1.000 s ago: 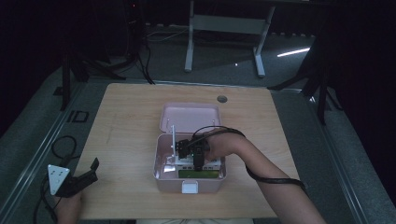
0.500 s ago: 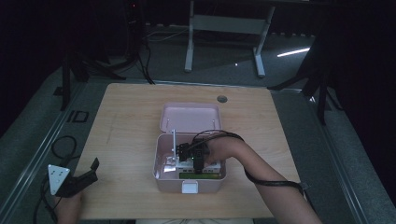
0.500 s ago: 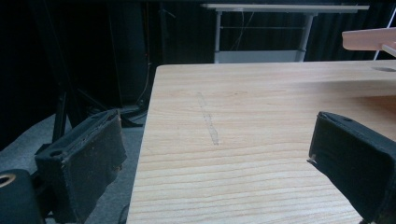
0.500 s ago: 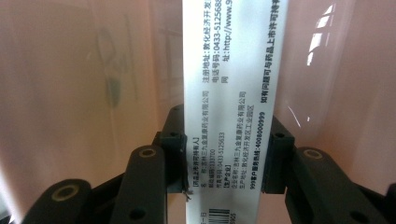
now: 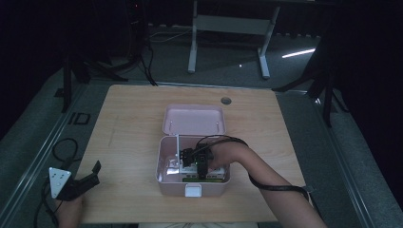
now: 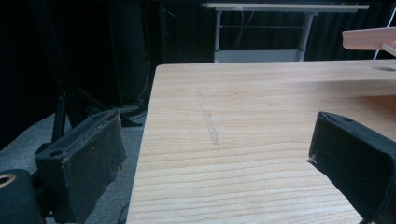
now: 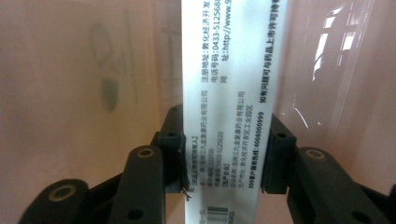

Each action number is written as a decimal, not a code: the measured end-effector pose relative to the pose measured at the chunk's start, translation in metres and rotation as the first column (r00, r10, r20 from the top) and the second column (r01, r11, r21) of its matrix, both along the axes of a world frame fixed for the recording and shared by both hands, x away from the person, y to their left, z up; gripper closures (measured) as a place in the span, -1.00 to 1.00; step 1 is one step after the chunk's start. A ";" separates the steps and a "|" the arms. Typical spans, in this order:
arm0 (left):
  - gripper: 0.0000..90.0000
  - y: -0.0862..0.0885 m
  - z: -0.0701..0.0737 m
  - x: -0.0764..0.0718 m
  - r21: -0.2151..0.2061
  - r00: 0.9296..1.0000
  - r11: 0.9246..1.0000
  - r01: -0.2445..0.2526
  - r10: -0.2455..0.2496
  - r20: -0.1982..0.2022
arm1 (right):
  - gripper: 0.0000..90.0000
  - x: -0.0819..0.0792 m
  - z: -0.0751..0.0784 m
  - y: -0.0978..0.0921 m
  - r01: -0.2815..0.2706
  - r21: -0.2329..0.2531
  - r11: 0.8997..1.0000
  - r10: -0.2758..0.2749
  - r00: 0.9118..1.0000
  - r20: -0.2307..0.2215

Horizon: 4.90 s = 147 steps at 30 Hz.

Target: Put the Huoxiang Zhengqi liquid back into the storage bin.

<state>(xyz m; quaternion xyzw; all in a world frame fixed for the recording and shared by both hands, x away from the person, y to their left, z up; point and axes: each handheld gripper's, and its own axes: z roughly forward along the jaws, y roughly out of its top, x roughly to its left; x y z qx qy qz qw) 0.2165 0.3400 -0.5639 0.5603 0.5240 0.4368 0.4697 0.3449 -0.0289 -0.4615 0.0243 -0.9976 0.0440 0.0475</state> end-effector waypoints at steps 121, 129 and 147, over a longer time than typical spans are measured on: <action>-0.92 0.000 0.000 0.001 0.000 1.000 1.000 -0.003 0.003 -0.006 | -0.71 0.031 -0.080 -0.321 0.483 0.856 0.187 -0.899 0.436 -0.050; -0.92 0.000 0.000 0.001 -0.001 1.000 1.000 -0.003 0.003 -0.007 | -0.71 0.026 -0.082 -0.343 0.507 0.851 0.135 -0.925 0.372 -0.075; -0.92 0.000 0.000 0.000 -0.004 1.000 1.000 0.000 0.000 -0.004 | -0.70 0.020 -0.090 -0.361 0.518 0.855 -0.006 -0.949 0.266 -0.168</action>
